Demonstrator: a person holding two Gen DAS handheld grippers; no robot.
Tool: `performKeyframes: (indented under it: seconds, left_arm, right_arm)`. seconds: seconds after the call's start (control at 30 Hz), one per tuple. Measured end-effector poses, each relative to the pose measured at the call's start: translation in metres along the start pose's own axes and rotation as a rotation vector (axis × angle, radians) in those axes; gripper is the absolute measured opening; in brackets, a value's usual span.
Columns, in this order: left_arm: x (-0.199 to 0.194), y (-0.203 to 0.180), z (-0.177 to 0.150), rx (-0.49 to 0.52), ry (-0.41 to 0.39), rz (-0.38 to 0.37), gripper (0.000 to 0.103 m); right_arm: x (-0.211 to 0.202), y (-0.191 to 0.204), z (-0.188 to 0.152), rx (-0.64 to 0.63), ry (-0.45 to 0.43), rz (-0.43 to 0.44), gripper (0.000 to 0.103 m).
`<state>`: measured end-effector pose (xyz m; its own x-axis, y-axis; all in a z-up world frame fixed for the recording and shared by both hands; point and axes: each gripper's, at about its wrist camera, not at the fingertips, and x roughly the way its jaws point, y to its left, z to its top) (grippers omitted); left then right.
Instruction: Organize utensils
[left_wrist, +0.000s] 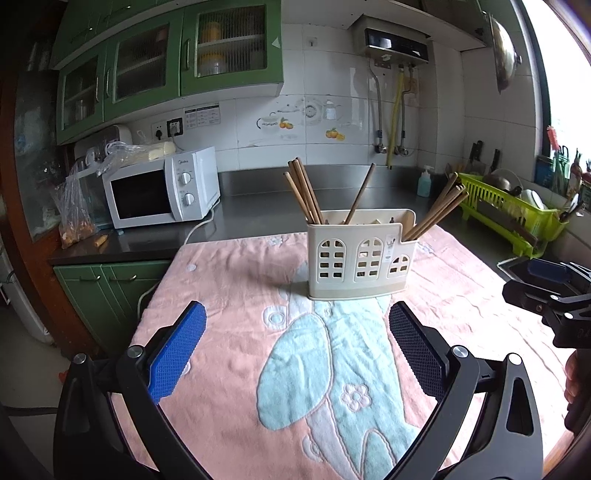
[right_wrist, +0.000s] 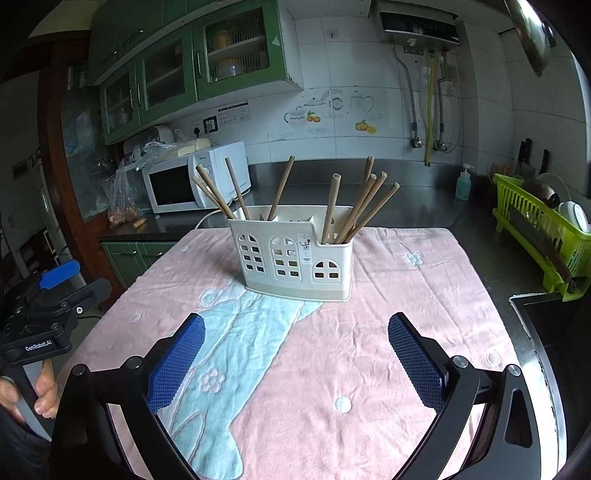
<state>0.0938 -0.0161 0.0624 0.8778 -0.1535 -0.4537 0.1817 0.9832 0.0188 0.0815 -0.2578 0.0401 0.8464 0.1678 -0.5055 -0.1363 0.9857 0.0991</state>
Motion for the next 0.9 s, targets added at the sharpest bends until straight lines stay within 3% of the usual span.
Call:
performKeyframes:
  seconds: [0.33,0.9]
  left_arm:
    - [-0.008,0.006,-0.006,-0.016,-0.012,0.044,0.098]
    - [-0.01,0.019,-0.015,-0.072,-0.007,0.049,0.098]
  right_arm:
    - [-0.004,0.0,-0.011,0.034,0.001,-0.005,0.096]
    - [-0.004,0.012,-0.019,0.006,0.015,-0.007,0.096]
